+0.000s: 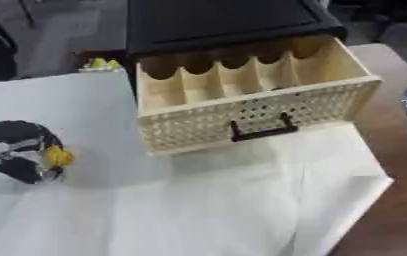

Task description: Pick up objects from table and place into drawer.

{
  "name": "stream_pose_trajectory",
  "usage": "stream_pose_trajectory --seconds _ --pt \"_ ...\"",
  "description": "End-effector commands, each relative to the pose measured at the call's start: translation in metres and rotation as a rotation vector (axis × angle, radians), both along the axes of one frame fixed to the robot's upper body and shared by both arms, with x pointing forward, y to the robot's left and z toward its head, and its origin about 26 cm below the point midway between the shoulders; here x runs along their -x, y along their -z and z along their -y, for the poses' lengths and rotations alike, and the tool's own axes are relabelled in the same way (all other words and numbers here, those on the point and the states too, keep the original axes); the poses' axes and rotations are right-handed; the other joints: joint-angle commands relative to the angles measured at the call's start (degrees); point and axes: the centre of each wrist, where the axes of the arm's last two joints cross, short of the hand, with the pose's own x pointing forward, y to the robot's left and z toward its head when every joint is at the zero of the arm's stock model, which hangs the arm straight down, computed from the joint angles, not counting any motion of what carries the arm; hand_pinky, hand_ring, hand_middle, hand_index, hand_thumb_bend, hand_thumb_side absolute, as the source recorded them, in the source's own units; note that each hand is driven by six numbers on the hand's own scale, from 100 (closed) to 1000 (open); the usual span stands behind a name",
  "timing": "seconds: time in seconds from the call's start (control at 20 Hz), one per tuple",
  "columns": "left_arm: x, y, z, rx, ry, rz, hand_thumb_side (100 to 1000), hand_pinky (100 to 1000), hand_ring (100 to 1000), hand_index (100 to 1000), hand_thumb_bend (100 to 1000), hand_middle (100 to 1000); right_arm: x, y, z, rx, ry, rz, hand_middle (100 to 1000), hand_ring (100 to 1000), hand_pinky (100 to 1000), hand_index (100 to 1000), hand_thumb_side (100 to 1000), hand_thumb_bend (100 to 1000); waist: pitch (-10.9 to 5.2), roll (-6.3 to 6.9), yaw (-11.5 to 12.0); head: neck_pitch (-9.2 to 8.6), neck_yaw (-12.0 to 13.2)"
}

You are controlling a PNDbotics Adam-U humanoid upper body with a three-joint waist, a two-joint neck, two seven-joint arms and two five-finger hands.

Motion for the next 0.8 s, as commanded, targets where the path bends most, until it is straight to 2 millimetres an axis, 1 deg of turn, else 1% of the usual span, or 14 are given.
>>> stream_pose_trajectory --seconds 0.05,0.1,0.4,0.8 --pt "-0.0006 -0.0120 -0.0029 0.003 -0.005 0.034 608 621 681 835 210 636 0.0047 -0.0084 0.0019 0.004 0.003 0.028 606 688 516 849 1000 100 -1.09 -0.35 0.0 -0.45 0.0" --pt "-0.0006 -0.0120 -0.0028 0.004 -0.005 0.035 601 613 670 827 187 621 0.0047 -0.0085 0.0019 0.004 0.002 0.028 606 689 518 849 1000 100 -1.10 -0.37 0.0 -0.48 0.0" --pt "-0.0005 -0.0131 -0.0022 0.018 -0.008 0.051 591 582 630 800 128 578 0.0048 -0.0088 0.0022 0.002 0.002 0.031 608 690 520 849 1000 100 -1.20 -0.48 0.0 -0.40 0.0" --pt "0.0016 -0.0173 -0.0005 0.037 -0.004 0.082 590 552 603 776 100 546 0.0046 -0.0085 0.0017 0.001 0.001 0.031 610 692 526 849 1000 100 -1.63 -0.56 0.2 0.05 -0.6"
